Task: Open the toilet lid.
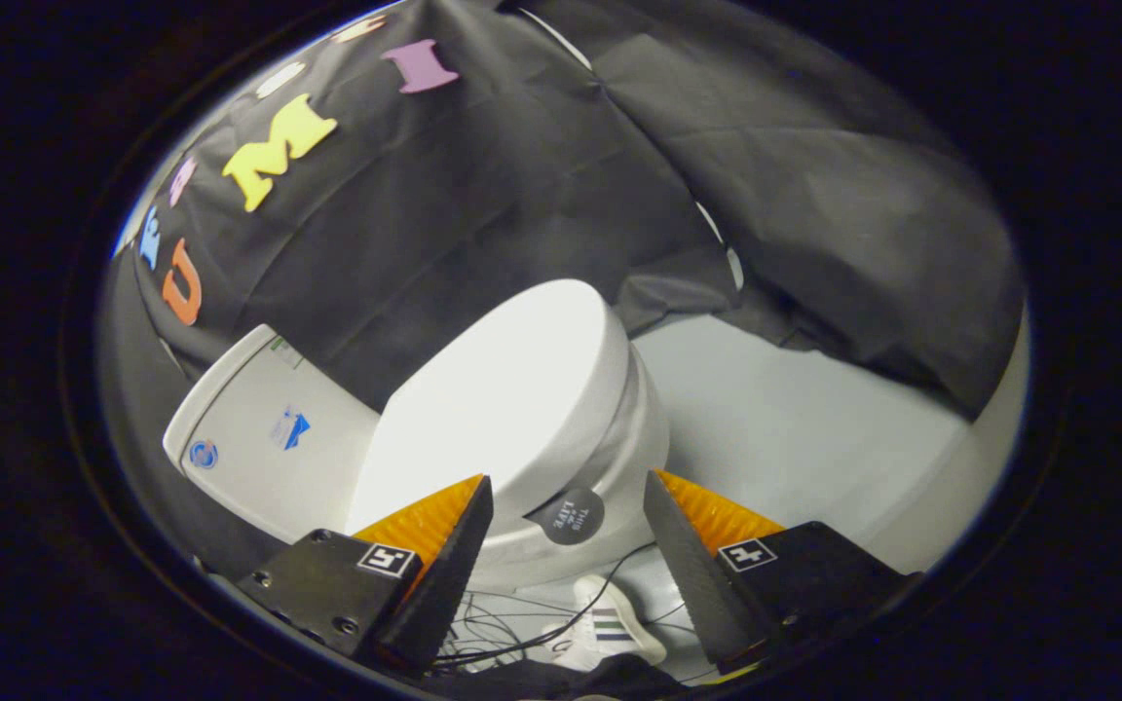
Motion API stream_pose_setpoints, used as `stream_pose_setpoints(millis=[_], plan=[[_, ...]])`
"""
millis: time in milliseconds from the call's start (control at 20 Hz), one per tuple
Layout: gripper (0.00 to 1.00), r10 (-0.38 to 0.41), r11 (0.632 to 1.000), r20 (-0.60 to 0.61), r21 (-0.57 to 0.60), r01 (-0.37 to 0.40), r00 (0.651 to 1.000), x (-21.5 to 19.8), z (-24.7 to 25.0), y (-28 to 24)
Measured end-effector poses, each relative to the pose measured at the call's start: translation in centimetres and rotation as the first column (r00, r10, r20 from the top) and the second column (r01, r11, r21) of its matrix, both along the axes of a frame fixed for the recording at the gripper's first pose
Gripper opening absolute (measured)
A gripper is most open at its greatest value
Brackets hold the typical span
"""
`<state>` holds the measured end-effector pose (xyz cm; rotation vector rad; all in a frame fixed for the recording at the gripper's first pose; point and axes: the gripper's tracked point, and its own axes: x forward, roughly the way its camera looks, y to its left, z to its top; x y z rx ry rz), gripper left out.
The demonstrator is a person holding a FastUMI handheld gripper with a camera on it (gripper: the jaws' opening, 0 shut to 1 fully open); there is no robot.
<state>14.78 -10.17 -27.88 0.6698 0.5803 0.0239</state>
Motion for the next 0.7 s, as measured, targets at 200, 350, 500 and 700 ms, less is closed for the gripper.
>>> stream_pose_setpoints(millis=[200, 350, 500, 700], plan=[[0.92, -0.002, 0.981, -0.086, 0.195, 0.019, 0.996, 0.6, -3.3, 0.8], [0.89, 0.001, 0.955, -0.121, 0.296, 0.035, 0.993, 1.0, -4.8, 1.1], [0.76, 0.011, 0.932, -0.133, 0.360, 0.038, 0.991, 1.2, -5.0, 1.6], [0.59, 0.019, 0.913, -0.135, 0.407, 0.038, 0.991, 2.3, -5.0, 2.2]])
